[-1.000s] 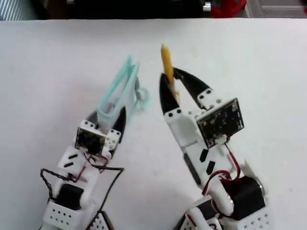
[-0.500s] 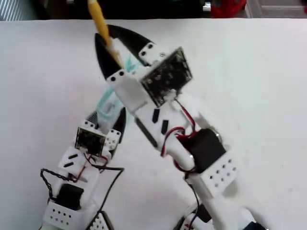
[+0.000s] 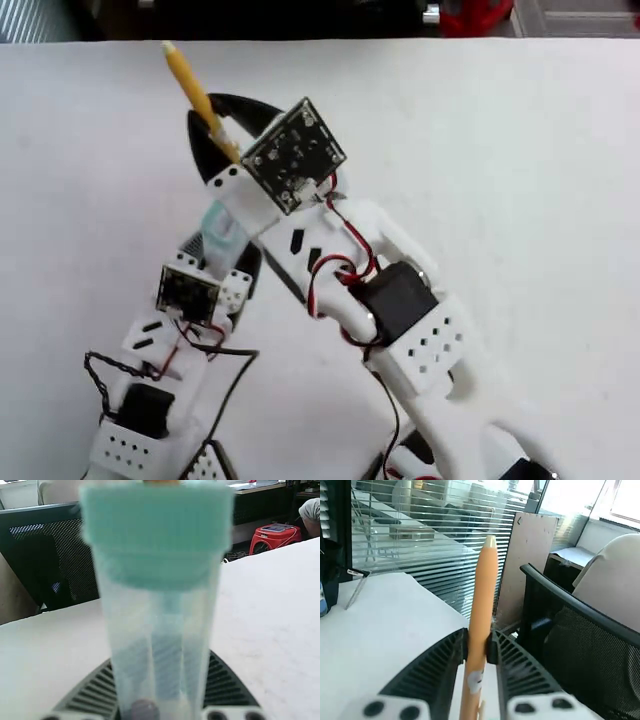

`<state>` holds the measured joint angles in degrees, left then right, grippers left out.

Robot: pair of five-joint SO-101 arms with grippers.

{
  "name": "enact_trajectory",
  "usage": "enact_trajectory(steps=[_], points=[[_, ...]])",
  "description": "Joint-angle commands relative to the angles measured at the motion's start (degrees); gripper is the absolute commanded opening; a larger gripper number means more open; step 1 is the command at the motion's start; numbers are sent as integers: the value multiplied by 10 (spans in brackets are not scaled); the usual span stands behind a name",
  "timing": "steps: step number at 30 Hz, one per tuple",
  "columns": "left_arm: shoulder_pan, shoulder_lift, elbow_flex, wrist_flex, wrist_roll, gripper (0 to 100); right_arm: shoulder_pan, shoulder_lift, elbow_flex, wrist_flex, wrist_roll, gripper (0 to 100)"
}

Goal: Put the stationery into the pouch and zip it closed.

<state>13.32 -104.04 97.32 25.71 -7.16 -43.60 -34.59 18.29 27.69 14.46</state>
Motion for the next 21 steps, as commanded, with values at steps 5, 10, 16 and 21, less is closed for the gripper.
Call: enact_trajectory(steps=[5, 10, 16, 21], points=[[4, -7, -5, -29, 4, 188, 15, -7, 46, -6, 0, 18], [-28, -7, -24, -26, 95, 215, 15, -42, 70, -5, 0, 18], [-42, -7, -30, -27, 103, 215, 15, -115, 124, -5, 0, 18], [-56, -7, -41, -27, 103, 139, 29, -138, 186, -6, 4, 18]])
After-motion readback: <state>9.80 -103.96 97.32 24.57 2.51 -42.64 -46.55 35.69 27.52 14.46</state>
